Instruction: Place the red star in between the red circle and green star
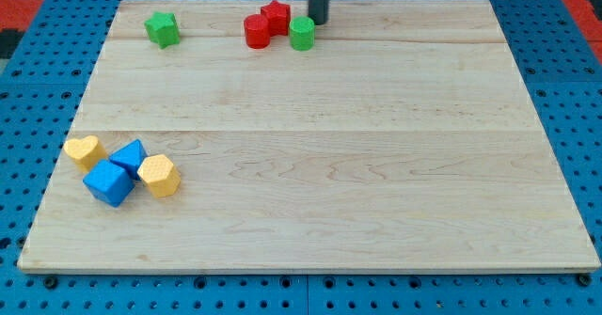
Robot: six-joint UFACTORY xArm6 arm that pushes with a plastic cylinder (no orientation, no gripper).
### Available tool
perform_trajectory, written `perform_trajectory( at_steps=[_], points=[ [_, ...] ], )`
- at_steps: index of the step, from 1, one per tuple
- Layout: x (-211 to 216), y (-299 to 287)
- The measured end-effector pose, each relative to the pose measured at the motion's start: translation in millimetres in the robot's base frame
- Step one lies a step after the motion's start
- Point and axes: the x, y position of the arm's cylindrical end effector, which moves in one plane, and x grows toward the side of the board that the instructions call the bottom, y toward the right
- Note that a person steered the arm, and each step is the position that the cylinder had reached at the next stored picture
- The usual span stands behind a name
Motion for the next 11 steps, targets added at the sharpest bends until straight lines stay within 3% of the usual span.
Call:
perform_trajectory(
  at_steps=[1, 3, 5, 6, 8, 9, 10, 11],
  points=[
    [2.5, -55.9],
    [1.4, -70.7],
    [-37.5, -90.6],
    [-37.4, -133.4],
    [-4.2, -138.5],
    [-6.8, -128.7],
    [-35.2, -58.5],
    [-37.1, 45.0]
  ],
)
